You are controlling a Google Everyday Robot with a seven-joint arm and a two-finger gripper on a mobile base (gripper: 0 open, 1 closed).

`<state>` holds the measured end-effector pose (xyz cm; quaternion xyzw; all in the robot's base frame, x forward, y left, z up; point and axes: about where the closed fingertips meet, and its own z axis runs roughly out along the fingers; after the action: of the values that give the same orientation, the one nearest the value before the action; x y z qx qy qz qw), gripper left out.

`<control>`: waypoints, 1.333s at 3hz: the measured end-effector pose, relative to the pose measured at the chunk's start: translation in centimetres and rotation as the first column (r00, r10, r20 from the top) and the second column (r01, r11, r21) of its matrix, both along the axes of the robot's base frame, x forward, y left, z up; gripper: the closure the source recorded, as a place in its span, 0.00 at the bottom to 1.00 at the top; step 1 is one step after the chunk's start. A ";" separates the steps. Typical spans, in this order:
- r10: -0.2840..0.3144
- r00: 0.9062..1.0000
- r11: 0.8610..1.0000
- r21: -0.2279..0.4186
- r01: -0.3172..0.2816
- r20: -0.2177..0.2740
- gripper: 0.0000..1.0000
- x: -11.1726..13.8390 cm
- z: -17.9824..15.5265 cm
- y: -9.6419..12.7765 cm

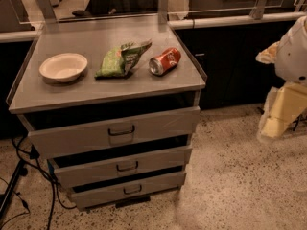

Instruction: Open top drawer

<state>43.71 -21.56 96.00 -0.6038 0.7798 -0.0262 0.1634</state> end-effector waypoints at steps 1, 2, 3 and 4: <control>0.048 0.999 0.998 0.034 -0.047 -0.009 0.00 0.4 -3.5 1.9; 0.122 0.993 0.991 0.051 -0.121 -0.009 0.00 2.1 -6.5 4.9; 0.199 0.980 0.976 0.095 -0.195 -0.032 0.00 3.7 -9.1 8.2; 0.204 0.978 0.975 0.099 -0.200 -0.036 0.00 3.8 -9.4 8.4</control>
Offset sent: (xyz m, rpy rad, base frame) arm 0.0439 0.0845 -0.1054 0.0735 0.0223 0.2109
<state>47.55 -13.17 86.63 -0.6719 0.7183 0.0412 0.1757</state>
